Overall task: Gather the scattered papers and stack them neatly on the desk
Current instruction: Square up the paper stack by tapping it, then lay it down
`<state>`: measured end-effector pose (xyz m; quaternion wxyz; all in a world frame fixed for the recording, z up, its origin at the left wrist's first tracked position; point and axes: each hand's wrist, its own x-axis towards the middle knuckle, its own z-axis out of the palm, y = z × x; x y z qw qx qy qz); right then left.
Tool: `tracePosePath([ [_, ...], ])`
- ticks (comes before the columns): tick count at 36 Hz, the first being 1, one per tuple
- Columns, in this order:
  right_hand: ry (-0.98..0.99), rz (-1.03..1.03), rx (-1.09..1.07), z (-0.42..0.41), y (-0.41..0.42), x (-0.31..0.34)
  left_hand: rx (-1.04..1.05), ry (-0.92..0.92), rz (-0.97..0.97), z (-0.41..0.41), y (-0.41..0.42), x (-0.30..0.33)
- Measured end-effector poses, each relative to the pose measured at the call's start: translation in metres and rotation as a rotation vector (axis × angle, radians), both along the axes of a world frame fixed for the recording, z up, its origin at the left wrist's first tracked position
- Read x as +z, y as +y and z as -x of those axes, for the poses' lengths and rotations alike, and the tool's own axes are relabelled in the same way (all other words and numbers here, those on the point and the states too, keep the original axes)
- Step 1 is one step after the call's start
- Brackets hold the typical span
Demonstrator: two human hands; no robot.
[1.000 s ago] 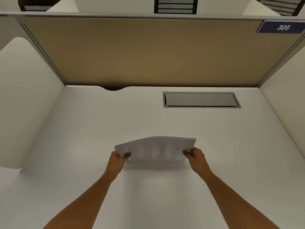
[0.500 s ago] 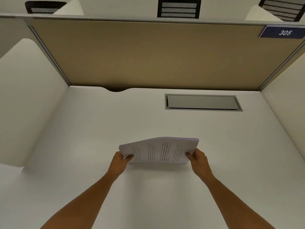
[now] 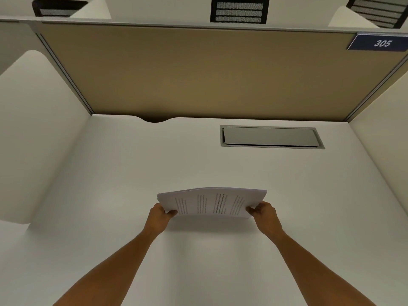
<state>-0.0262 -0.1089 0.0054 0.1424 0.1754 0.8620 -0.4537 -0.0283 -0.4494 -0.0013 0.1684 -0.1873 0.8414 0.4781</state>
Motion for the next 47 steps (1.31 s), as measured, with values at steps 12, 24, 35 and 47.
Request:
tracePosePath([
  [12, 0.014, 0.050, -0.022, -0.001, -0.003, -0.003, -0.017, -0.036, -0.004, 0.005, 0.000, 0.000],
  [24, 0.038, -0.083, 0.074, 0.005, -0.002, 0.000, -0.057, -0.047, 0.006, 0.010, -0.001, -0.001],
  [35, 0.003, 0.064, 0.043, -0.001, 0.000, -0.006, -0.010, -0.014, -0.106, 0.011, -0.003, 0.015],
  [47, -0.045, 0.388, -0.158, -0.023, -0.007, -0.005, 0.287, 0.119, -0.557, -0.003, -0.016, 0.025],
])
